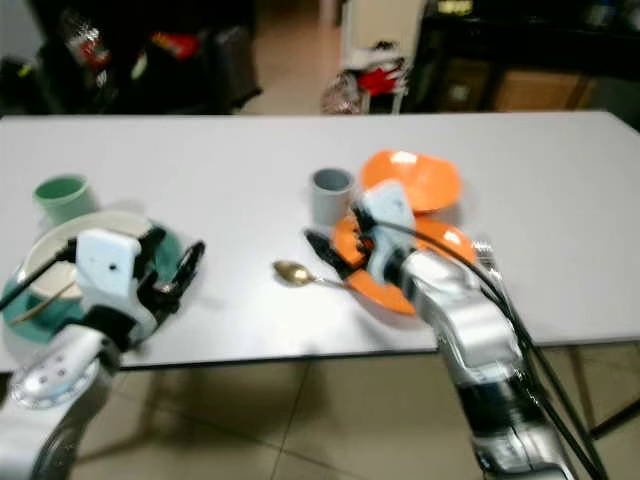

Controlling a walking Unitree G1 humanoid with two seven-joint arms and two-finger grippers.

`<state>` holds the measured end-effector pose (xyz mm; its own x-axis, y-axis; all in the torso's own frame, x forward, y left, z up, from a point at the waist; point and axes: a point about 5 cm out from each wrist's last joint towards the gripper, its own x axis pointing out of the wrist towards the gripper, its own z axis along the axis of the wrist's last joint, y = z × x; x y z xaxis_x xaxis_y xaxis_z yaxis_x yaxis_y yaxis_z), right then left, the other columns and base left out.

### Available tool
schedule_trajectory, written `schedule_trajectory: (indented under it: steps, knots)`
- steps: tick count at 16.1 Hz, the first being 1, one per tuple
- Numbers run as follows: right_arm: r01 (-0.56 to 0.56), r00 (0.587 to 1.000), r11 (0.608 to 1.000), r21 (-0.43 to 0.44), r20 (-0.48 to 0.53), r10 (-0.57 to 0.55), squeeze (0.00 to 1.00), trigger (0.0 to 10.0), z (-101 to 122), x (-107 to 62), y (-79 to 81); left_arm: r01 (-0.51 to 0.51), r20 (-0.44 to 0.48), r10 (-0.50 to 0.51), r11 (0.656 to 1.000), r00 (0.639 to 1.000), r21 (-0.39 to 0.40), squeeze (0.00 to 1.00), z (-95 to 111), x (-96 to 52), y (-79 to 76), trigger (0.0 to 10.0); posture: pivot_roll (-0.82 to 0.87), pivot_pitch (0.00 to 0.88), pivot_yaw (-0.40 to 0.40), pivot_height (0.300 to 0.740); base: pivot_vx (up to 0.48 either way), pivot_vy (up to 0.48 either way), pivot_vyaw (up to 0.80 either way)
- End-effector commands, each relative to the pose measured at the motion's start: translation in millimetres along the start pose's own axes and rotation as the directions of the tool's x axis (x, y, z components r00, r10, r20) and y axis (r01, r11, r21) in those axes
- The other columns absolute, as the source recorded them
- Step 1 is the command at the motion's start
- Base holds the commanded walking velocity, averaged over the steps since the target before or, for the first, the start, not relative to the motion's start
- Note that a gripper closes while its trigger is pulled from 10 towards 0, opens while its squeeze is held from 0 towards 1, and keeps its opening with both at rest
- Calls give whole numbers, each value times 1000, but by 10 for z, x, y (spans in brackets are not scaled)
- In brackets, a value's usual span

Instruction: Setting the table

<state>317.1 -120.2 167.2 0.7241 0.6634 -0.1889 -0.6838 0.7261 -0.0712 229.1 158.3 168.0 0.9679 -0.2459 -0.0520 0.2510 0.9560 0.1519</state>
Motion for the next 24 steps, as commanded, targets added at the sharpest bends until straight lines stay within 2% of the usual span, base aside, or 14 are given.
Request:
schedule_trajectory:
  steps: [1, 4, 6, 7, 8, 11, 12, 13, 14, 16, 19, 24]
  knots:
    - [-44, 998, 999, -11, -53, 43, 1000, 10000, -61, 31, -70, 44, 1, -44, 999, 999, 12, 0, 37, -18, -2, 10000, -29, 0, 10, 740, 0, 0, 0]
    - [-143, 978, 987, -74, -166, 129, 1000, 10000, -14, 226, -281, 206, -22, -205, 977, 978, 61, 0, 105, -50, -11, 10000, -16, 31, 31, 740, 0, 0, 0]
    - [-199, 940, 973, -118, -305, 155, 1000, 10000, 54, 361, -413, 342, -61, -338, 937, 939, 77, 0, 172, -67, -22, 10000, -3, 66, 46, 740, 0, 0, 0]
    - [-219, 921, 966, -136, -357, 158, 557, 10000, 64, 391, -448, 390, -85, -384, 917, 920, 81, 0, 184, -80, -25, 10000, 1, 72, 52, 740, 0, 0, 0]
    - [-238, 904, 961, -138, -394, 167, 0, 10000, 57, 405, -464, 422, -99, -414, 903, 905, 80, 0, 187, -93, -29, 10000, 2, 85, 59, 740, 0, 0, 0]
    - [-305, 837, 940, -151, -514, 189, 0, 10000, -30, 400, -514, 488, -142, -475, 869, 868, 77, 0, 180, -130, -27, 10000, 9, 91, 68, 740, 0, 0, 0]
    - [-321, 820, 933, -161, -540, 189, 0, 9725, -58, 397, -524, 502, -150, -488, 861, 860, 75, 0, 186, -129, -30, 10000, 10, 91, 68, 740, 0, 0, 0]
    - [-330, 809, 929, -167, -557, 187, 0, 3725, -80, 407, -523, 517, -157, -502, 853, 850, 72, 0, 194, -127, -34, 10000, 6, 95, 72, 740, 0, 0, 0]
    - [-341, 793, 919, -197, -586, 169, 0, 0, -112, 418, -523, 534, -165, -518, 843, 839, 70, 0, 195, -129, -42, 10000, 6, 94, 74, 740, 0, 0, 0]
    - [-350, 778, 904, -244, -614, 136, 0, 0, -133, 433, -523, 550, -171, -533, 833, 829, 67, 0, 199, -133, -51, 10000, 6, 98, 78, 740, 0, 0, 0]
    - [-347, 776, 898, -272, -620, 112, 0, 0, -116, 470, -514, 562, -179, -544, 824, 819, 67, 0, 208, -135, -41, 10000, 10, 101, 81, 740, 0, 0, 0]
    - [-307, 777, 921, -239, -622, 98, 0, 0, -114, 475, -526, 584, -191, -565, 810, 802, 52, 0, 197, -171, -64, 10000, 16, 103, 73, 740, 0, 0, 0]
